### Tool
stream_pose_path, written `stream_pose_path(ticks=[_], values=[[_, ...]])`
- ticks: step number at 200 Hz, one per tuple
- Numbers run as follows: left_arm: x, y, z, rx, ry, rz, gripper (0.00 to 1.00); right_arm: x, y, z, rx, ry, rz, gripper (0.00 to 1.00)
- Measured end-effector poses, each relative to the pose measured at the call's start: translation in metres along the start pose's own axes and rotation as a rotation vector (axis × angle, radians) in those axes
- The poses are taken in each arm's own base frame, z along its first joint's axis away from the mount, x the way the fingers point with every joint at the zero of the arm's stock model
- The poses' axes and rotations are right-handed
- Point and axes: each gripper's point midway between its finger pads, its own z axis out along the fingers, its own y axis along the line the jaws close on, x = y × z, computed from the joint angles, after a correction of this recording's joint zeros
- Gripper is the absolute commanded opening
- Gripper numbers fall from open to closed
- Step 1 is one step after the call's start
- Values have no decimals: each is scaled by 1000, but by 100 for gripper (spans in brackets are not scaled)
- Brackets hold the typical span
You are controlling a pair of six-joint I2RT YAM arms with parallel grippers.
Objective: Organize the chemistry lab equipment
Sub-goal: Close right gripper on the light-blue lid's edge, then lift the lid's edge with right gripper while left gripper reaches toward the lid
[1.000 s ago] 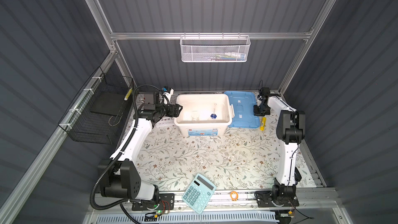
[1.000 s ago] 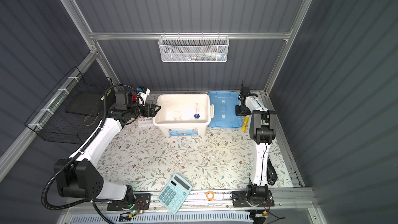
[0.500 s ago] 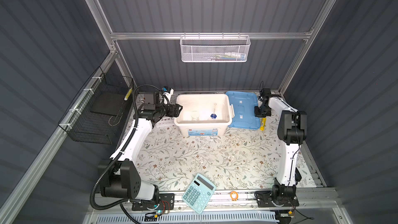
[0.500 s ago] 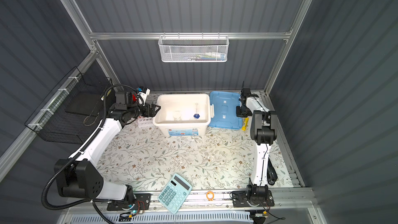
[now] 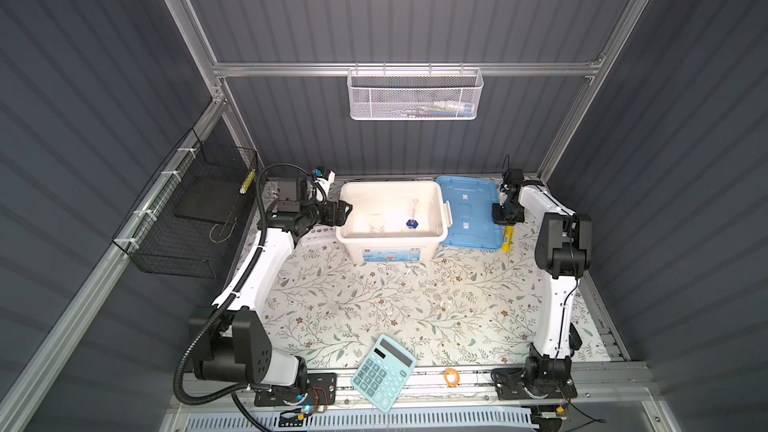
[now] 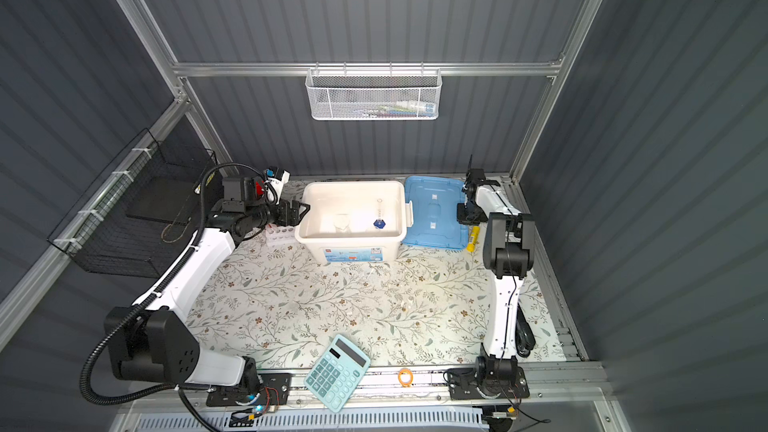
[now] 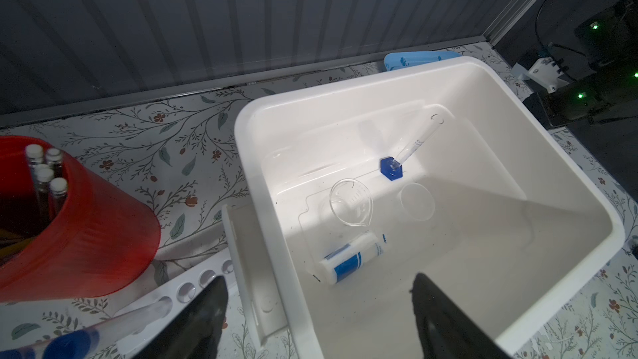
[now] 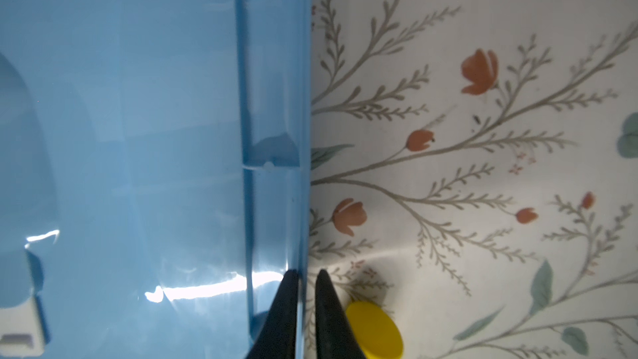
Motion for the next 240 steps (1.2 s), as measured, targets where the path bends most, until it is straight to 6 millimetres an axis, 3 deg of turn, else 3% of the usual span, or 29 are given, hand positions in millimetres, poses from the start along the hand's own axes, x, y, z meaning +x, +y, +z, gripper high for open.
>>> stream_pose_path(ticks=[181, 209, 240], values=[[2, 0, 0, 1, 8, -3, 84, -1, 4, 0, -53, 5, 28, 0], [2, 0, 0, 1, 7, -3, 84, -5, 2, -10, -66, -6, 36, 0], [2, 0, 1, 1, 2, -1, 84, -13, -6, -40, -64, -49, 47, 0]])
